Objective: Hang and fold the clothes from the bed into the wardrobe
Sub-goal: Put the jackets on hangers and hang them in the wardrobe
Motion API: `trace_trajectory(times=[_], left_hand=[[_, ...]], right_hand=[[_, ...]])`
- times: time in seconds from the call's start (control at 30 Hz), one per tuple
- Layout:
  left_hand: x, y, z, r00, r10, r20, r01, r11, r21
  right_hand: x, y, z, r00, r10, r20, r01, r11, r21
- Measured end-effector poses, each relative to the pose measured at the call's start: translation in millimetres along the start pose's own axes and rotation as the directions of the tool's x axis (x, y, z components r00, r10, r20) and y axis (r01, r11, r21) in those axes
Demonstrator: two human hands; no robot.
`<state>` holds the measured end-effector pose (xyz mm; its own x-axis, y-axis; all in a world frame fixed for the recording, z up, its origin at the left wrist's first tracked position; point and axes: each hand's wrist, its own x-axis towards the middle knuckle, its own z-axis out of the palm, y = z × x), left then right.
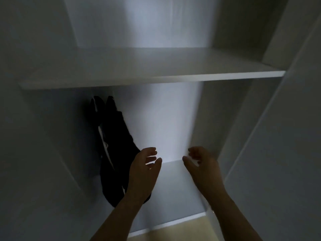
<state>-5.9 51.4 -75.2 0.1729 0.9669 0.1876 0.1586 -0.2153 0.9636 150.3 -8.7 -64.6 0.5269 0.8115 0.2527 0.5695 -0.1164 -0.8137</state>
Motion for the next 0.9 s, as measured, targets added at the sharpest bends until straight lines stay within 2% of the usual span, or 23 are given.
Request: trace_trajectory(times=[0.1, 0.2, 0.3, 0.5, 0.63, 0.7, 0.9], left_hand=[[-21, 7, 11, 0.985, 0.056, 0.16, -0.054, 0.998, -0.018], [-45, 11, 27, 0.964, 0.078, 0.256, -0.065, 0.996, -0.057], [-80, 18, 52, 0.914, 0.09, 0.397, -0.073, 0.996, -0.058], [-177, 53, 104, 0.722, 0.203, 0.661, -0.158, 0.979, -0.129], [-251, 83, 135, 0.614, 0.274, 0.74, -0.198, 0.961, -0.192], [-285, 94, 145, 0.561, 0.299, 0.772, -0.201, 0.954, -0.223], [-426, 139, 181, 0.35, 0.369, 0.861, -0.143, 0.929, -0.34]], right_hand=[[-39, 6, -30, 0.99, 0.076, -0.121, -0.08, 0.996, -0.031], [-79, 10, -58, 0.976, 0.116, -0.186, -0.135, 0.987, -0.092], [-128, 19, -93, 0.94, 0.167, -0.298, -0.209, 0.971, -0.115], [-231, 38, -177, 0.795, 0.287, -0.535, -0.396, 0.913, -0.099], [-308, 43, -230, 0.671, 0.299, -0.678, -0.444, 0.895, -0.044], [-342, 45, -251, 0.635, 0.302, -0.711, -0.468, 0.883, -0.043], [-481, 47, -332, 0.453, 0.318, -0.833, -0.575, 0.818, -0.001]])
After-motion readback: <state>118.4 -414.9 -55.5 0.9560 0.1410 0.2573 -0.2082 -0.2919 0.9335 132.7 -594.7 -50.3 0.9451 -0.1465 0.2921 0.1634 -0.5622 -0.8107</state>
